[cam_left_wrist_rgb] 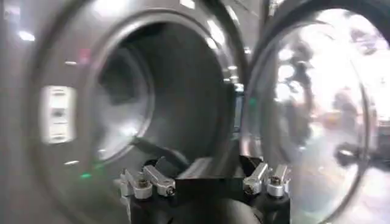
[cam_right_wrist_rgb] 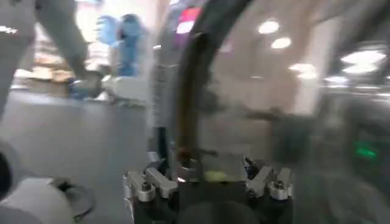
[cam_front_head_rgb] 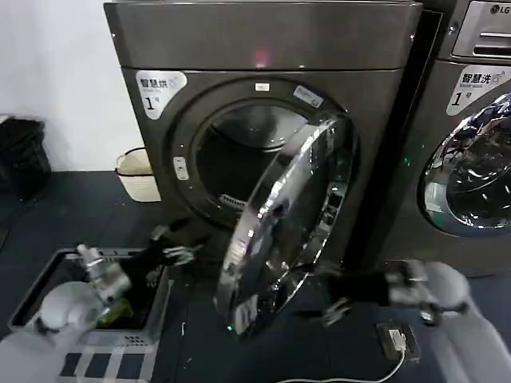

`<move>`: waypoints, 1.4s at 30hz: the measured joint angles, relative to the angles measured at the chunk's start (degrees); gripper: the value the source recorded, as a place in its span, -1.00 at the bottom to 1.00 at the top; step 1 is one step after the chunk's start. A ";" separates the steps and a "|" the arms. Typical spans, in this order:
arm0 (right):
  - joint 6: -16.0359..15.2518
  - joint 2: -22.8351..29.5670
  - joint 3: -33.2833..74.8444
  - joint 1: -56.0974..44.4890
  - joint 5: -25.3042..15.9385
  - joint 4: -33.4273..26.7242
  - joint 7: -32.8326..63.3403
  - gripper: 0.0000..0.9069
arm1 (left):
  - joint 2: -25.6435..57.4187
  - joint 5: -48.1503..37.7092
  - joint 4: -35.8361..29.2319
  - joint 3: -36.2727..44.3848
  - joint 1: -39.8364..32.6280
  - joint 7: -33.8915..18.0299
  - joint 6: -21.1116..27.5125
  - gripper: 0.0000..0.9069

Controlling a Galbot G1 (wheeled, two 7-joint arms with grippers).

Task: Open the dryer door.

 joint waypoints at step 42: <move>-8.11 4.54 63.70 -21.32 -7.04 8.41 69.65 1.00 | -22.44 5.19 5.03 41.75 -28.93 -10.09 0.41 1.00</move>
